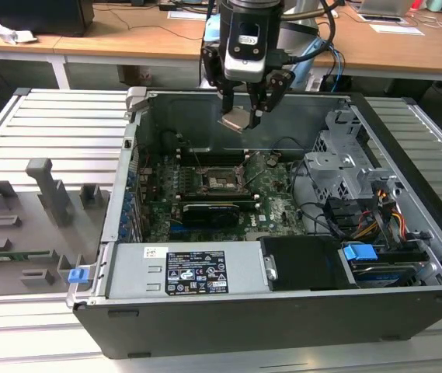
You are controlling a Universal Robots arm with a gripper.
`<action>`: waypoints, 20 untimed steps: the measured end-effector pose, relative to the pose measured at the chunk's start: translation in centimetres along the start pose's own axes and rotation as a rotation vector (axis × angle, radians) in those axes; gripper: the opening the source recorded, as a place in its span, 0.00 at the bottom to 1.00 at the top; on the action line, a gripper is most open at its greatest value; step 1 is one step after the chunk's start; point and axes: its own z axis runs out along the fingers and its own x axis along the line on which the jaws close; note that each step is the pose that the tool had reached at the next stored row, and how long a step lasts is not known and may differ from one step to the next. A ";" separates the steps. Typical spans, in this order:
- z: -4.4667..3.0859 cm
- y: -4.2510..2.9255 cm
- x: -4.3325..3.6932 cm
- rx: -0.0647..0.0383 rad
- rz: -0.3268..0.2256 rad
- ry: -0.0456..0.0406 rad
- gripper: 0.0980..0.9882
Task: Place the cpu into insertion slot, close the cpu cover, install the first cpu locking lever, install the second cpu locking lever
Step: 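Place the cpu into insertion slot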
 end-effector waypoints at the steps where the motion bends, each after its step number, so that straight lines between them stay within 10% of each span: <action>1: 0.01 0.00 0.00 0.000 0.009 -0.0008 0.50; 20: 0.12 -0.01 0.00 -0.003 0.174 -0.0144 0.50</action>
